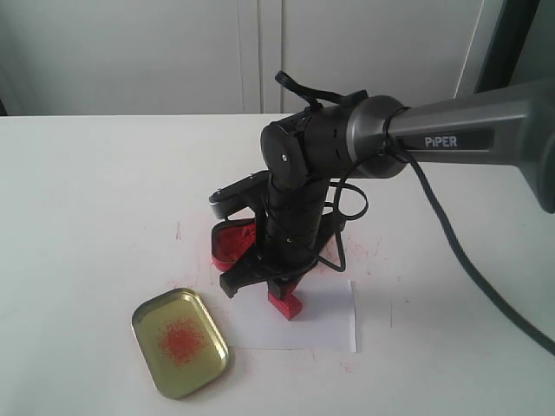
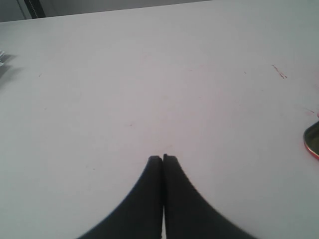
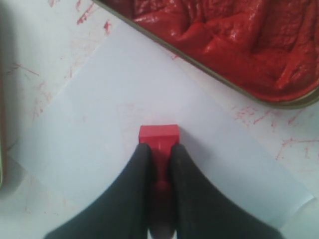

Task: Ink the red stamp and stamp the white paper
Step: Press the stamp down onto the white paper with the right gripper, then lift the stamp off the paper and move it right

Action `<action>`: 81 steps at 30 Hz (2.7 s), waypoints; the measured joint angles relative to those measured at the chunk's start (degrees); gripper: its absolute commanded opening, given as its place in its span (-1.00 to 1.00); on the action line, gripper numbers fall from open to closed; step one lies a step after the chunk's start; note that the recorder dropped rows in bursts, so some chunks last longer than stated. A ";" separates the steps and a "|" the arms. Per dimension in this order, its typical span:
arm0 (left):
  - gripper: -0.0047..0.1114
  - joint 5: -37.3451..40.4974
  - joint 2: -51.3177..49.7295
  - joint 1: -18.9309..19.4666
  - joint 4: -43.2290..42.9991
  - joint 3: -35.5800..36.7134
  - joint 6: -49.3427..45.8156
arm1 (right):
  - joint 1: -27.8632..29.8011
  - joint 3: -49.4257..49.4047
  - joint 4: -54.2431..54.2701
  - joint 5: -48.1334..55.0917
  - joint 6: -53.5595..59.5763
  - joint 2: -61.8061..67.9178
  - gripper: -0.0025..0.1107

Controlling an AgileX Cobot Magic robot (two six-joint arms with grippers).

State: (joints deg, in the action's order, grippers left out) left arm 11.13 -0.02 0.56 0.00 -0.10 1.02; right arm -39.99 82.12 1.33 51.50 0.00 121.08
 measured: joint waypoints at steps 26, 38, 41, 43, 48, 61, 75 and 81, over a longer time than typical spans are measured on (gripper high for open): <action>-0.92 0.00 0.00 0.00 0.00 0.00 0.00 | 0.11 0.00 1.36 -0.44 0.00 0.00 -0.96; -0.92 0.00 0.00 0.00 0.00 0.00 0.00 | 0.11 -0.53 1.16 -1.55 -0.47 -0.99 -0.96; -0.92 0.00 0.00 0.00 0.00 0.00 0.00 | 0.11 -1.16 0.91 -2.61 -0.90 -1.73 -0.96; -0.92 0.00 0.00 0.00 0.00 0.00 0.00 | 0.11 -1.49 0.91 -3.14 -1.33 -2.09 -0.96; -0.92 0.00 0.00 0.00 0.00 0.00 0.00 | 0.11 -2.00 0.78 -4.39 -3.55 -3.25 -0.96; -0.92 0.00 0.00 0.00 0.00 0.00 0.00 | 0.11 -2.68 0.66 -6.80 -7.47 -4.50 -0.96; -0.92 0.00 0.00 0.00 0.00 0.00 0.00 | 0.01 -3.27 -1.33 -7.55 -7.47 -10.11 -0.96; -0.92 0.00 0.00 0.00 0.00 0.00 0.00 | 0.01 -3.27 -1.64 -7.83 -7.47 -12.62 -0.96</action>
State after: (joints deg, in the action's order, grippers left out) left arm 11.13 -0.02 0.56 0.00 -0.10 1.02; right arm -39.98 78.85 -0.31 43.67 -7.47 108.46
